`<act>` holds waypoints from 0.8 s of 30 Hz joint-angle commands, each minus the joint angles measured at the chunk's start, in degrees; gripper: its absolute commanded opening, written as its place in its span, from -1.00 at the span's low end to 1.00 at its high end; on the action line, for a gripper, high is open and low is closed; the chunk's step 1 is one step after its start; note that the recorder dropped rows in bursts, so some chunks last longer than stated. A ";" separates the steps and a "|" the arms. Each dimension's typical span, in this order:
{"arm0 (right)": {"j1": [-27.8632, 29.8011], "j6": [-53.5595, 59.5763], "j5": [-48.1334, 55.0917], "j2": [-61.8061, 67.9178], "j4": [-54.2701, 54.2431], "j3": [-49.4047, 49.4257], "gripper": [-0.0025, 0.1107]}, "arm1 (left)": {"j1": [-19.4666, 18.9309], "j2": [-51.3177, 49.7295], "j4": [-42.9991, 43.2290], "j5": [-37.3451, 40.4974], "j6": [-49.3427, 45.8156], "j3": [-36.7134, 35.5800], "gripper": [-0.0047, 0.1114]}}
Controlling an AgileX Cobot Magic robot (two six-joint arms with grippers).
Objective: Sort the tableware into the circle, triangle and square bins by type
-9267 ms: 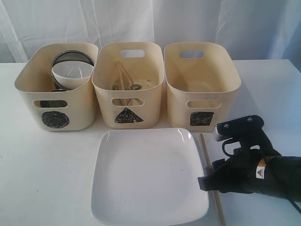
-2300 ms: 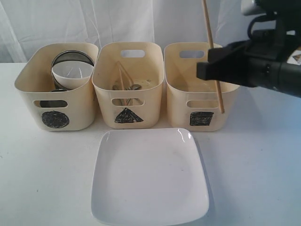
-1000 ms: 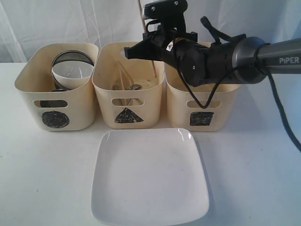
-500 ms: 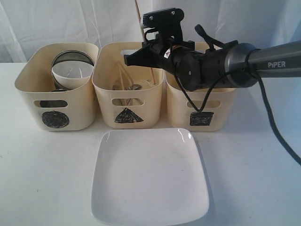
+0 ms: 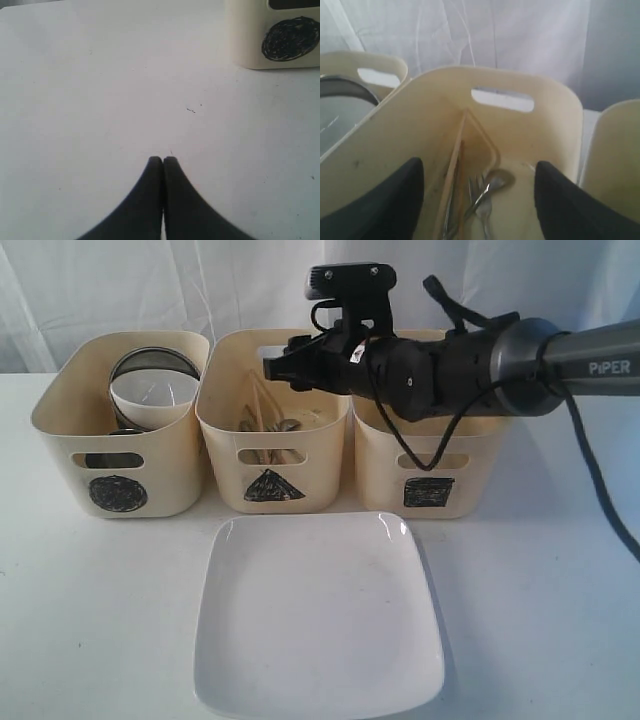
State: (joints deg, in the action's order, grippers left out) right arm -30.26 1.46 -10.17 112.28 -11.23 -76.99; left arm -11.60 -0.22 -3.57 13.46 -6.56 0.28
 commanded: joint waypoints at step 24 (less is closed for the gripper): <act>15.57 4.34 46.96 -47.26 -4.66 15.26 0.07 | 0.34 0.22 -0.63 -0.15 0.14 -0.28 -0.92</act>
State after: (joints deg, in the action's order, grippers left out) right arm -15.04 5.14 37.84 69.66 -12.96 -66.24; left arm -11.60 -0.22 -3.57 13.46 -6.56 0.28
